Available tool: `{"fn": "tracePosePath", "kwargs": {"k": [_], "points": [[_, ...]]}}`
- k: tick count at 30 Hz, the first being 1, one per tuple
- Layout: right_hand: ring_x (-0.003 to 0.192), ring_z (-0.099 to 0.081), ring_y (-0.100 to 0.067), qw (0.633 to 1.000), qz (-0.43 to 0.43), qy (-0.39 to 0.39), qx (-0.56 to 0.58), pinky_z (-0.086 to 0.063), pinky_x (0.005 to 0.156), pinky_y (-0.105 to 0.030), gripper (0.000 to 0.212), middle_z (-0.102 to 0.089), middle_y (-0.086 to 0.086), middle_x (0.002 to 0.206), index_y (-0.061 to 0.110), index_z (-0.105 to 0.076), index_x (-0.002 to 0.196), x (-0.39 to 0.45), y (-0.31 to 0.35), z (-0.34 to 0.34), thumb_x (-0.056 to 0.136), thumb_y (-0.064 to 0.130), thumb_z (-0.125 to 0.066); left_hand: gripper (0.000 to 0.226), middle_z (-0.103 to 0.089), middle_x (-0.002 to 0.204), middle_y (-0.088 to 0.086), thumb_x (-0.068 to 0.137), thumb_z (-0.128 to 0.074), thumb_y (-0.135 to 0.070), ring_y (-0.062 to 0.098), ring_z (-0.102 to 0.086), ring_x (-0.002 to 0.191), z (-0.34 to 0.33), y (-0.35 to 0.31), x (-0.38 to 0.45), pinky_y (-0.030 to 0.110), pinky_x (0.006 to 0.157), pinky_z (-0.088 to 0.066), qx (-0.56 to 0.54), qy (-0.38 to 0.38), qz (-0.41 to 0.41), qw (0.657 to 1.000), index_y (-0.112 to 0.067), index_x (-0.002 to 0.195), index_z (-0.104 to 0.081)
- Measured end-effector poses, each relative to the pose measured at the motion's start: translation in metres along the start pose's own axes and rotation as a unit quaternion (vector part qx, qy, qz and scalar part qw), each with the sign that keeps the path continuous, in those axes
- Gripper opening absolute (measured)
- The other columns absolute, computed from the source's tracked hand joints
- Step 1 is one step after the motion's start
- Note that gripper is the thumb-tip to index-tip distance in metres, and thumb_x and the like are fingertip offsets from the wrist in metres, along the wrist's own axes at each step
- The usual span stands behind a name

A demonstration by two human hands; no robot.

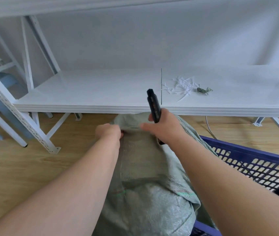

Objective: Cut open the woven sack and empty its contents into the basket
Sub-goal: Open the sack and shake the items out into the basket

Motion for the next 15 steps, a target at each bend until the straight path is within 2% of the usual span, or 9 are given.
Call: {"fn": "tracePosePath", "kwargs": {"k": [1, 2, 3, 4, 6, 8, 9, 11, 15], "points": [[0.068, -0.052, -0.008, 0.999, 0.010, 0.008, -0.030, -0.039, 0.052, -0.022, 0.036, -0.054, 0.006, 0.082, 0.019, -0.054, 0.101, 0.004, 0.011, -0.005, 0.075, 0.028, -0.078, 0.026, -0.054, 0.076, 0.010, 0.091, -0.051, 0.010, 0.024, -0.058, 0.078, -0.002, -0.005, 0.001, 0.030, 0.067, -0.056, 0.022, 0.002, -0.009, 1.000, 0.004, 0.114, -0.062], [0.067, -0.050, -0.007, 0.998, 0.013, 0.017, -0.060, -0.037, 0.051, -0.022, 0.036, -0.052, 0.006, 0.084, 0.018, -0.053, 0.101, 0.009, 0.019, -0.011, 0.075, 0.026, -0.078, 0.019, -0.055, 0.072, 0.010, 0.089, -0.055, 0.009, 0.022, -0.059, 0.067, -0.002, -0.009, 0.001, 0.024, 0.051, -0.054, 0.039, 0.004, -0.012, 0.999, 0.001, 0.105, -0.064], [0.067, -0.049, -0.008, 0.996, 0.010, 0.026, -0.089, -0.036, 0.050, -0.022, 0.037, -0.052, 0.005, 0.085, 0.017, -0.053, 0.102, 0.013, 0.023, -0.018, 0.075, 0.024, -0.077, 0.011, -0.058, 0.069, 0.010, 0.087, -0.059, 0.008, 0.020, -0.057, 0.057, -0.003, -0.012, 0.001, 0.019, 0.040, -0.049, 0.056, 0.005, -0.013, 0.998, 0.001, 0.093, -0.065], [0.070, -0.051, -0.011, 0.993, 0.004, 0.032, -0.116, -0.037, 0.051, -0.024, 0.037, -0.053, 0.003, 0.088, 0.015, -0.053, 0.104, 0.018, 0.024, -0.025, 0.076, 0.022, -0.076, 0.006, -0.060, 0.065, 0.011, 0.086, -0.062, 0.006, 0.019, -0.054, 0.052, -0.003, -0.017, 0.001, 0.018, 0.037, -0.044, 0.082, 0.009, -0.021, 0.996, 0.001, 0.082, -0.063], [0.080, -0.056, -0.020, 0.986, -0.002, 0.030, -0.165, -0.043, 0.059, -0.026, 0.035, -0.059, -0.003, 0.097, 0.011, -0.054, 0.109, 0.025, 0.022, -0.037, 0.078, 0.018, -0.070, 0.017, -0.061, 0.050, 0.008, 0.085, -0.064, 0.002, 0.020, -0.055, 0.052, -0.006, -0.022, 0.007, 0.020, 0.043, -0.040, 0.142, 0.030, -0.039, 0.989, -0.001, 0.068, -0.060], [0.088, -0.059, -0.025, 0.982, -0.012, 0.010, -0.186, -0.048, 0.068, -0.031, 0.029, -0.061, -0.006, 0.102, 0.011, -0.055, 0.112, 0.029, 0.017, -0.042, 0.084, 0.016, -0.061, 0.009, -0.061, 0.041, 0.003, 0.085, -0.065, 0.000, 0.018, -0.059, 0.056, -0.011, -0.025, 0.012, 0.017, 0.041, -0.035, 0.204, 0.062, -0.047, 0.976, -0.002, 0.076, -0.063], [0.089, -0.059, -0.026, 0.981, -0.022, 0.000, -0.192, -0.047, 0.069, -0.032, 0.027, -0.061, -0.005, 0.101, 0.012, -0.054, 0.112, 0.029, 0.014, -0.043, 0.086, 0.015, -0.058, 0.003, -0.063, 0.047, 0.002, 0.085, -0.066, 0.000, 0.015, -0.061, 0.056, -0.014, -0.028, 0.013, 0.015, 0.039, -0.033, 0.226, 0.074, -0.052, 0.970, -0.003, 0.085, -0.066], [0.086, -0.056, -0.026, 0.977, -0.040, -0.008, -0.207, -0.043, 0.068, -0.032, 0.027, -0.057, -0.003, 0.096, 0.013, -0.051, 0.112, 0.029, 0.012, -0.046, 0.086, 0.012, -0.055, 0.013, -0.066, 0.066, 0.004, 0.085, -0.067, -0.003, 0.013, -0.061, 0.057, -0.019, -0.030, 0.015, 0.017, 0.043, -0.037, 0.275, 0.107, -0.056, 0.954, -0.009, 0.097, -0.067], [0.088, -0.057, -0.030, 0.976, -0.056, -0.004, -0.211, -0.048, 0.069, -0.035, 0.025, -0.055, -0.005, 0.095, 0.009, -0.048, 0.111, 0.024, 0.017, -0.044, 0.087, 0.006, -0.052, 0.016, -0.069, 0.082, 0.000, 0.087, -0.071, -0.019, 0.018, -0.064, 0.073, -0.020, -0.036, 0.016, 0.027, 0.073, -0.052, 0.356, 0.134, -0.089, 0.920, -0.017, 0.103, -0.071]]}}
Point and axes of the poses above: each hand's wrist, its own x-axis towards the middle knuckle, its own z-axis out of the back of the hand, y = z × x, the point moved 9 cm from there along x, towards the middle knuckle
